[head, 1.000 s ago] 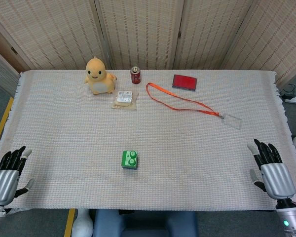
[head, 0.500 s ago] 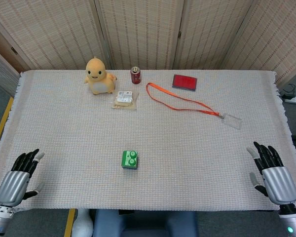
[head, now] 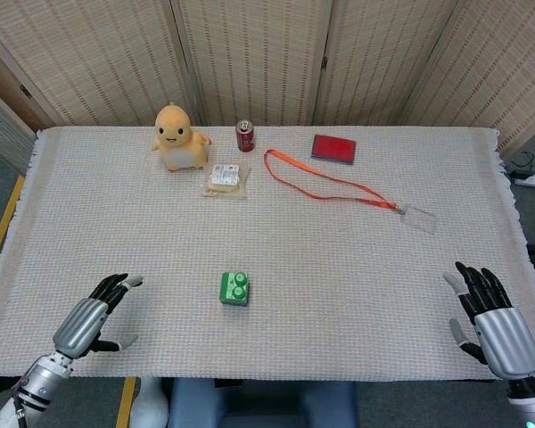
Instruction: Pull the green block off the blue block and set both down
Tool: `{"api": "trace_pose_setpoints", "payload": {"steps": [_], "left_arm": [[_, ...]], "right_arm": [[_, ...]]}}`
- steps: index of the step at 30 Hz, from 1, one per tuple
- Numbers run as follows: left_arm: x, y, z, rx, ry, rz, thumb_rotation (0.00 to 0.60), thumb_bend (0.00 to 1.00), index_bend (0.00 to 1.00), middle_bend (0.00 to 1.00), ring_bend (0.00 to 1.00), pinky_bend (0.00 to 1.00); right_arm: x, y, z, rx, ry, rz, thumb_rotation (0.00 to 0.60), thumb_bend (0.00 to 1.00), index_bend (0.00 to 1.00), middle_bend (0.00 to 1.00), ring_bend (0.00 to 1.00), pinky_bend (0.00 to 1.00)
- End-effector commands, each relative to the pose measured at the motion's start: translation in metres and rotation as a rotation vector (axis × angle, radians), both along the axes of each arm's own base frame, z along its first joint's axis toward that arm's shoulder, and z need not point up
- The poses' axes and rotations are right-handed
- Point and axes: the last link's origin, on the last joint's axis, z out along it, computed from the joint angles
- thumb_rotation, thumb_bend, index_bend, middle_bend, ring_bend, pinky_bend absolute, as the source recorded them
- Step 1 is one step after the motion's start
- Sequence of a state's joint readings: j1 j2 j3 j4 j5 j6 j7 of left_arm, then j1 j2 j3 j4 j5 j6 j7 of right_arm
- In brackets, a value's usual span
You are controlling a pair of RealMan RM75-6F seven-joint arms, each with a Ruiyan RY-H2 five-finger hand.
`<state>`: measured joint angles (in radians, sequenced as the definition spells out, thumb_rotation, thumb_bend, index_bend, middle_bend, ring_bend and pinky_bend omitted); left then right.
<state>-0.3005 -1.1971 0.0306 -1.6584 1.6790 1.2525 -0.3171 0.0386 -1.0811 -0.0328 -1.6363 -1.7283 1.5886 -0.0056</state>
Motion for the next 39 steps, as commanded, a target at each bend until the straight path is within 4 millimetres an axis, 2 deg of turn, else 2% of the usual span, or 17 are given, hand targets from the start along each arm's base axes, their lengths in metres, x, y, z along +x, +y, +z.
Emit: {"api": "trace_pose_setpoints", "payload": {"steps": [1, 10, 19, 25, 31, 39], "left_arm": [[0.02, 0.01, -0.022, -0.04, -0.124, 0.008, 0.6, 0.28, 0.05, 0.21, 0.05, 0.02], [0.054, 0.031, -0.065, -0.091, -0.266, 0.032, 0.6, 0.27, 0.03, 0.21, 0.04, 0.0], [0.068, 0.058, -0.104, -0.018, -0.263, -0.003, 0.6, 0.28, 0.05, 0.23, 0.04, 0.0], [0.075, 0.063, -0.131, -0.015, -0.233, -0.045, 0.6, 0.28, 0.05, 0.23, 0.03, 0.0], [0.086, 0.069, -0.146, -0.016, -0.24, -0.076, 0.6, 0.28, 0.05, 0.24, 0.03, 0.0], [0.086, 0.078, -0.161, -0.052, -0.257, -0.04, 0.6, 0.29, 0.07, 0.24, 0.03, 0.0]], "right_arm": [[0.0, 0.0, 0.0, 0.006, -0.002, 0.001, 0.6, 0.52, 0.0, 0.0, 0.0, 0.0], [-0.001, -0.003, 0.0, 0.022, -0.027, 0.003, 0.6, 0.52, 0.0, 0.0, 0.0, 0.0], [-0.002, -0.008, 0.002, 0.04, -0.069, 0.035, 0.6, 0.52, 0.0, 0.0, 0.0, 0.0], [-0.004, -0.008, 0.006, 0.025, -0.085, 0.032, 0.6, 0.52, 0.0, 0.0, 0.0, 0.0], [-0.007, -0.01, 0.006, 0.044, -0.097, 0.012, 0.6, 0.52, 0.0, 0.0, 0.0, 0.0], [-0.009, -0.012, 0.008, 0.051, -0.104, 0.003, 0.6, 0.52, 0.0, 0.0, 0.0, 0.0]]}}
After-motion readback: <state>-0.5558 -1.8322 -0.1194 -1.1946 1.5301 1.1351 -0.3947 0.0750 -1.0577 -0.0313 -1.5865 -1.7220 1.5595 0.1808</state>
